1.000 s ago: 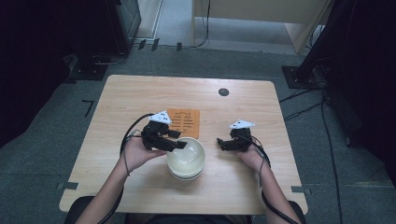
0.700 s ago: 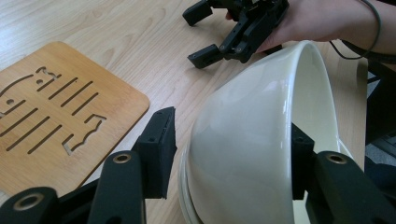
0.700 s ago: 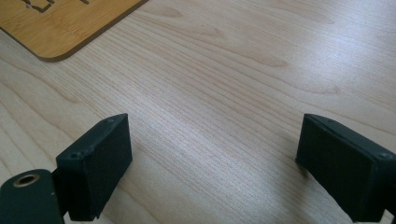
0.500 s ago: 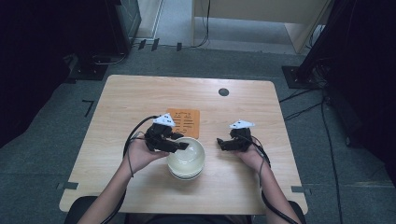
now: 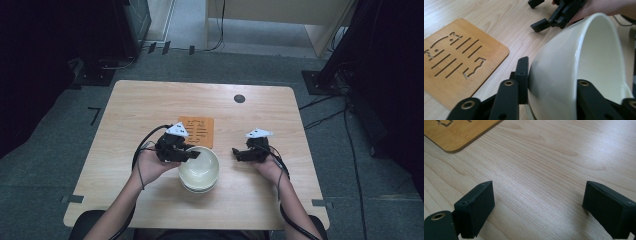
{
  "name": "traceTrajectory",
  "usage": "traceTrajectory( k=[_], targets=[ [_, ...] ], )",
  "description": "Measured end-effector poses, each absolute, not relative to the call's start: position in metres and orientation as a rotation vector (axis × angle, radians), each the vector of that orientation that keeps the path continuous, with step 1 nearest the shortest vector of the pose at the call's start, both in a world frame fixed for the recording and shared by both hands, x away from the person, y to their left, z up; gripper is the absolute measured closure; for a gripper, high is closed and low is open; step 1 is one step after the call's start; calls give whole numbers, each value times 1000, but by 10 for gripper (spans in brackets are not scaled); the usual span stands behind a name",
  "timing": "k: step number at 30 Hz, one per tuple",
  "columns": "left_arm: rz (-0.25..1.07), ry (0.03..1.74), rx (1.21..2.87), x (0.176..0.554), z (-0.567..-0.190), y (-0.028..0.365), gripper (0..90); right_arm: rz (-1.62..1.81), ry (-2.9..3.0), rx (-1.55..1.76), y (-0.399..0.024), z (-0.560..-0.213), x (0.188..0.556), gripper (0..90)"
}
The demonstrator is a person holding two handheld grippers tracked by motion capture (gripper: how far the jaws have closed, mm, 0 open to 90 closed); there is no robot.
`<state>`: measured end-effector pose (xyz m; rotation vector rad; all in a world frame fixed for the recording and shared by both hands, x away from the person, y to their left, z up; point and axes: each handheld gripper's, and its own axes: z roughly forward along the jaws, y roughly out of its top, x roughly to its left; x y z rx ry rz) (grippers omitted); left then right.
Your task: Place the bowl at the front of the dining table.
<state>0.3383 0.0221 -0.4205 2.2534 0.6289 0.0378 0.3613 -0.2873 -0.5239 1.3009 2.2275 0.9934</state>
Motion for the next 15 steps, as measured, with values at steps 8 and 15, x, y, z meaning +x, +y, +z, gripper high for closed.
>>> traceTrajectory(
  k=[8, 15],
  targets=[
    [54, 627, 2250, 340, -426, 22, 807, 994, 2229, 1299, -287, -524, 362, 96],
    [29, 613, 2208, 341, -428, 28, 810, 994, 2230, 1299, -287, -524, 362, 96]
  ],
)
